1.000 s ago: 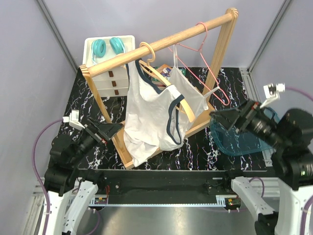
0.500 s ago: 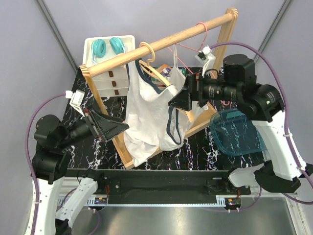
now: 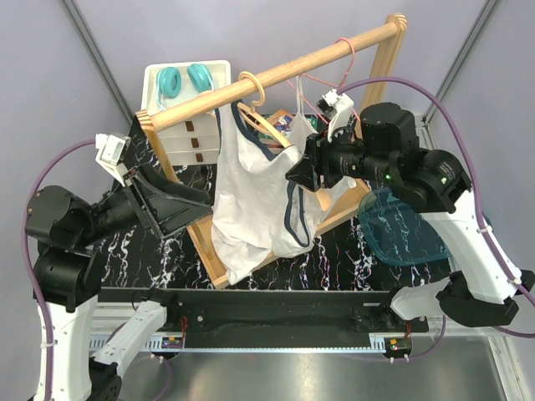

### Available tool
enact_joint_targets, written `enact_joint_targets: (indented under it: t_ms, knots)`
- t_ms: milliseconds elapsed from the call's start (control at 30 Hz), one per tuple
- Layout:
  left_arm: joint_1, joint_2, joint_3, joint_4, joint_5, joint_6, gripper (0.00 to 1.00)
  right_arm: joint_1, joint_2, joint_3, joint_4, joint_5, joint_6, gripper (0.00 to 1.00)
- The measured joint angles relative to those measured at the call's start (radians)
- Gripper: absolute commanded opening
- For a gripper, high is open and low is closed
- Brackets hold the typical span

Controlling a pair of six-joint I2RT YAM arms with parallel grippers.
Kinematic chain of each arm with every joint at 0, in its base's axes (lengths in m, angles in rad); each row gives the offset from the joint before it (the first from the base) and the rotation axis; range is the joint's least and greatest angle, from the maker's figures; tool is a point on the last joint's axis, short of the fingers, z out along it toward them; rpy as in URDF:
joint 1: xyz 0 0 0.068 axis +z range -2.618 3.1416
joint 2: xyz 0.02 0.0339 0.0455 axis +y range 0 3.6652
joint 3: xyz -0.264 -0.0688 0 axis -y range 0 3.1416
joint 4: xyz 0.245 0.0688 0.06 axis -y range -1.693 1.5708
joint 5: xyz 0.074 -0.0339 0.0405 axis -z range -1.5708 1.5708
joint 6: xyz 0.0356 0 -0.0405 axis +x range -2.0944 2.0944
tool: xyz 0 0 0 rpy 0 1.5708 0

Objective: Remove the tank top from the hanger

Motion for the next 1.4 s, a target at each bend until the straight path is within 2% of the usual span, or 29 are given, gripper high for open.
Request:
enact_joint_targets:
  t_ms: [133,200,267,400,500,800,1000,1300,1400]
  knots:
    - [0.0,-0.023,-0.012,0.006,-0.004,-0.038,0.86,0.013,-0.005,-0.053,0.062,0.024,0.001,0.41]
    - [0.0,-0.043,-0.038,0.003,-0.013,-0.056,0.82,0.016,-0.005,-0.064,0.077,0.029,0.001,0.32]
    - [0.0,-0.065,-0.067,0.003,-0.024,-0.073,0.81,0.019,-0.006,-0.07,0.094,0.034,-0.001,0.28]
    - [0.0,-0.122,-0.146,-0.003,-0.056,-0.119,0.81,0.027,-0.017,-0.077,0.117,0.029,0.001,0.1]
    - [0.0,-0.182,-0.232,-0.011,-0.077,-0.154,0.81,0.028,-0.032,-0.077,0.124,0.032,0.01,0.0]
    - [0.0,-0.307,-0.413,-0.021,-0.107,-0.219,0.82,0.028,-0.098,-0.104,0.165,0.007,0.04,0.0]
    - [0.0,-0.35,-0.473,-0.023,-0.113,-0.235,0.85,0.027,-0.14,-0.121,0.236,-0.029,0.071,0.0]
    - [0.0,-0.406,-0.533,-0.023,-0.118,-0.241,0.86,0.027,-0.283,-0.293,0.349,-0.033,0.109,0.0]
    - [0.0,-0.408,-0.546,-0.028,-0.12,-0.244,0.86,0.027,-0.297,-0.299,0.356,-0.043,0.12,0.0]
